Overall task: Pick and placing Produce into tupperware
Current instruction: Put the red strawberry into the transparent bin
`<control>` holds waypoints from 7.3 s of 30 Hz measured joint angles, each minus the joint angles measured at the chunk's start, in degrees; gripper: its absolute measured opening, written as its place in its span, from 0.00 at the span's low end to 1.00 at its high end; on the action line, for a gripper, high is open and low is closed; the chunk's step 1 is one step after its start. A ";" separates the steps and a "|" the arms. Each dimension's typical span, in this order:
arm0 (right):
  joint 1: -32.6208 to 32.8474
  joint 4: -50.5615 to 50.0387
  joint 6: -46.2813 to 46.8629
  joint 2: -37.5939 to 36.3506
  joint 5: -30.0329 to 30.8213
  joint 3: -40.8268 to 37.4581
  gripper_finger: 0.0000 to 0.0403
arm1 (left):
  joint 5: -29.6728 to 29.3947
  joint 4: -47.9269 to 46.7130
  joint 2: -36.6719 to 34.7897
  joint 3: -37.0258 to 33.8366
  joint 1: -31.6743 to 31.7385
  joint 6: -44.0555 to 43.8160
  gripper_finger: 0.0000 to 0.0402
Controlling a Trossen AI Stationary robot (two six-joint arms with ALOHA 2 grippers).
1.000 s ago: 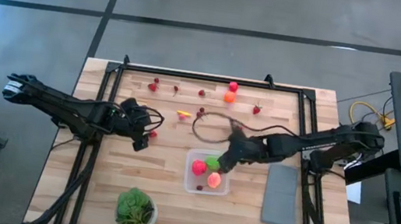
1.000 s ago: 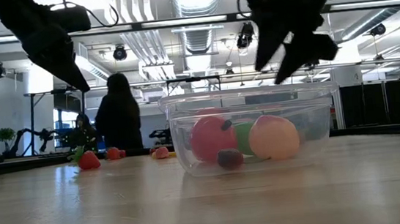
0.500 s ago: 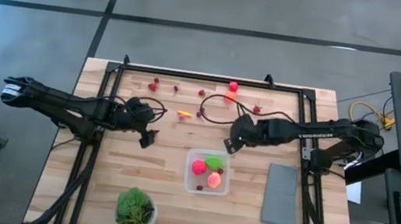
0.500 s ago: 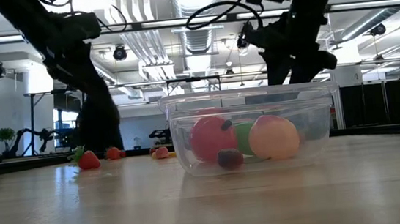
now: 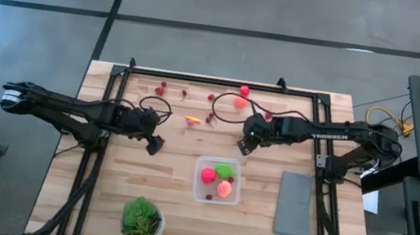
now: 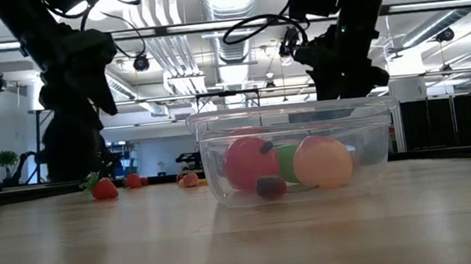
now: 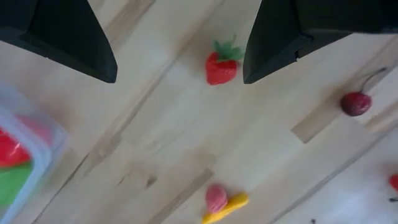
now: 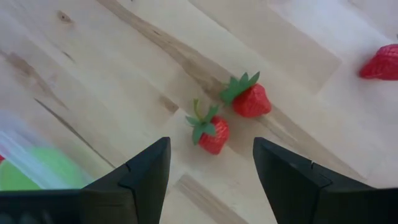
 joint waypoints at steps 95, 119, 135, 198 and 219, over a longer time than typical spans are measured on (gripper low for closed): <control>-8.45 4.75 -3.77 -0.12 -7.83 -9.88 0.55 | 15.34 1.68 23.40 6.12 12.96 45.48 0.33; 25.53 -6.46 46.18 -6.75 -9.08 -9.88 0.55 | 42.69 12.56 23.14 19.65 10.69 65.43 0.33; 36.26 -8.83 56.32 -6.93 -4.39 -9.86 0.55 | 45.69 27.81 34.06 21.17 5.78 49.94 0.33; -5.85 -8.12 18.84 -13.86 5.33 -9.14 0.55 | 5.67 3.59 13.97 25.73 5.72 17.10 0.68; -25.90 4.85 10.78 8.05 -4.45 -2.23 0.55 | 4.10 0.60 10.86 25.83 17.89 33.40 0.68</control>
